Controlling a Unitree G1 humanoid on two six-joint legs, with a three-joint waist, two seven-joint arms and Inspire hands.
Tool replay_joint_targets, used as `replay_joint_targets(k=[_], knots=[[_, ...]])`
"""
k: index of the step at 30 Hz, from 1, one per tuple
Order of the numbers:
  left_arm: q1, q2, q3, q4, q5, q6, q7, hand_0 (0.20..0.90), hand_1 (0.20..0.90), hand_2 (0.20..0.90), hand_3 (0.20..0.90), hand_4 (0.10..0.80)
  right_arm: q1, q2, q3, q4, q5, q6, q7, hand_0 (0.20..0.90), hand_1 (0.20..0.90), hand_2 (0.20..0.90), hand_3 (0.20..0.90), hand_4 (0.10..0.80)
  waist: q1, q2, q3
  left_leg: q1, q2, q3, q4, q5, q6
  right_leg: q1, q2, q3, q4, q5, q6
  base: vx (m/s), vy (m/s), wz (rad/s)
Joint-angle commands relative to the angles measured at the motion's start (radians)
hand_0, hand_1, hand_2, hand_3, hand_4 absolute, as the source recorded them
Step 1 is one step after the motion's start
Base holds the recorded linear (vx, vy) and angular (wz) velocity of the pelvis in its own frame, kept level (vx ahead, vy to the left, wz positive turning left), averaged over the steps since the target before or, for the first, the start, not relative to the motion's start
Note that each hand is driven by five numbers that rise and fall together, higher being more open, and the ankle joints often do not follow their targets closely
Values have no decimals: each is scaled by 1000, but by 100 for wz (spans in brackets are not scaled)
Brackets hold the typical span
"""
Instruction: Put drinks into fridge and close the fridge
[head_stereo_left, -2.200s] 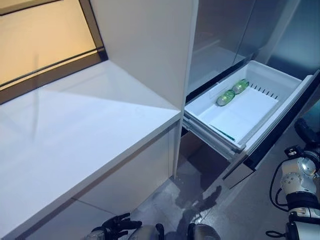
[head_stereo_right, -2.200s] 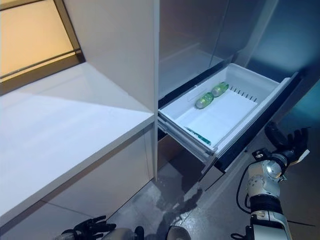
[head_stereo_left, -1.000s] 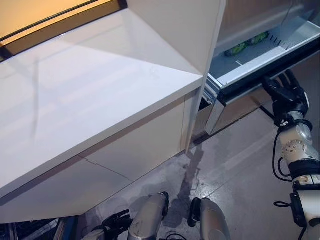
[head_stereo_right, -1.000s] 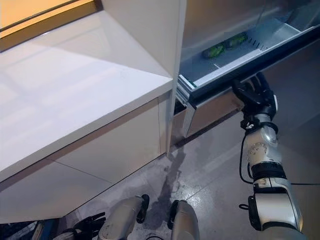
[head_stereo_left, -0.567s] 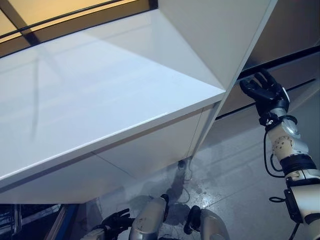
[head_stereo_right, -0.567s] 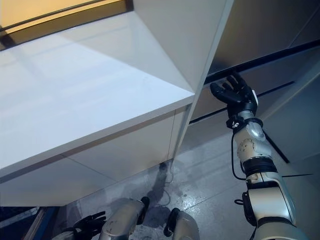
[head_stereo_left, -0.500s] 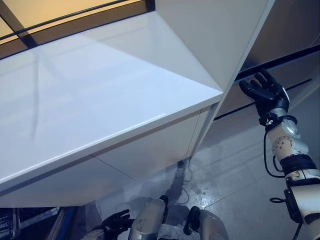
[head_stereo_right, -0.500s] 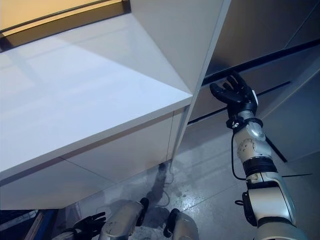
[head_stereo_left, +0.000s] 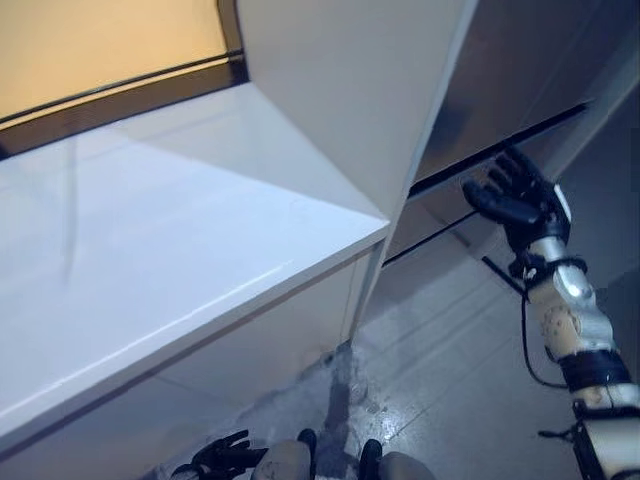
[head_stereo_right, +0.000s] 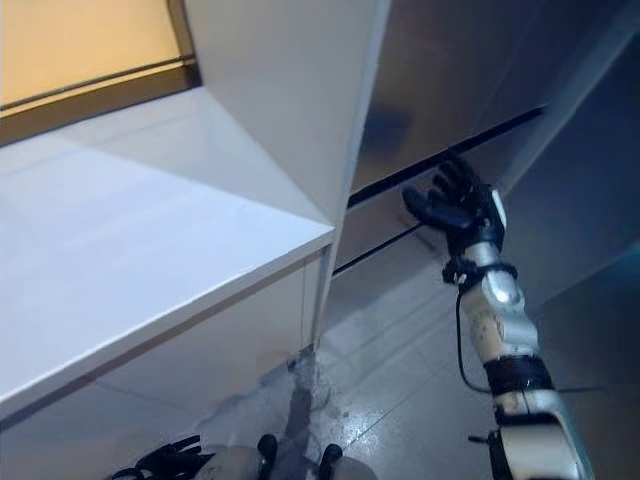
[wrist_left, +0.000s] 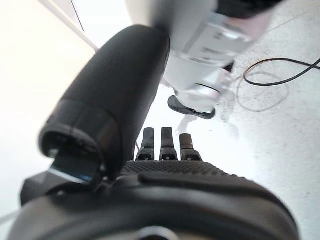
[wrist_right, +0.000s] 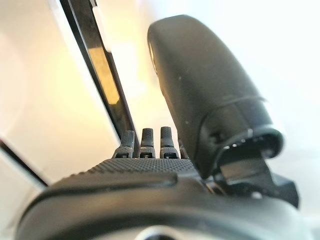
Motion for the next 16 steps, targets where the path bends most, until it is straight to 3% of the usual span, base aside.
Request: replay_joint_targets(k=[1,8,9,16], knots=[[11,-6,13,-24,-15,-23,-22,900,900,900,900,800,135,24,-34,-40,-87,-14,100,900,900,900,900,800,-51,10,-95,27,-12,54,-85,-20,-8,23,18,41,-106,38,42,-70,-16,-29],[9,-29,29,30,-12,-31,-53,900,900,900,900,800,317,167,7,162,-167,32,170,900,900,900,900,800,-95,17,-125,67,-2,98,-148,3,-22,54,38,47,-166,55,48,-52,8,-22],[9,-38,34,50,-16,-41,-61,900,900,900,900,800,347,203,17,255,-183,79,194,900,900,900,900,800,-104,19,-130,76,-2,108,-151,1,-23,60,42,47,-175,56,48,-22,21,-9],[-15,-57,38,144,1,-65,-88,900,900,900,900,800,356,271,42,688,-400,102,262,900,900,900,900,800,-101,29,-139,92,-3,119,-162,4,-21,81,49,44,-196,62,44,-12,10,-6]])
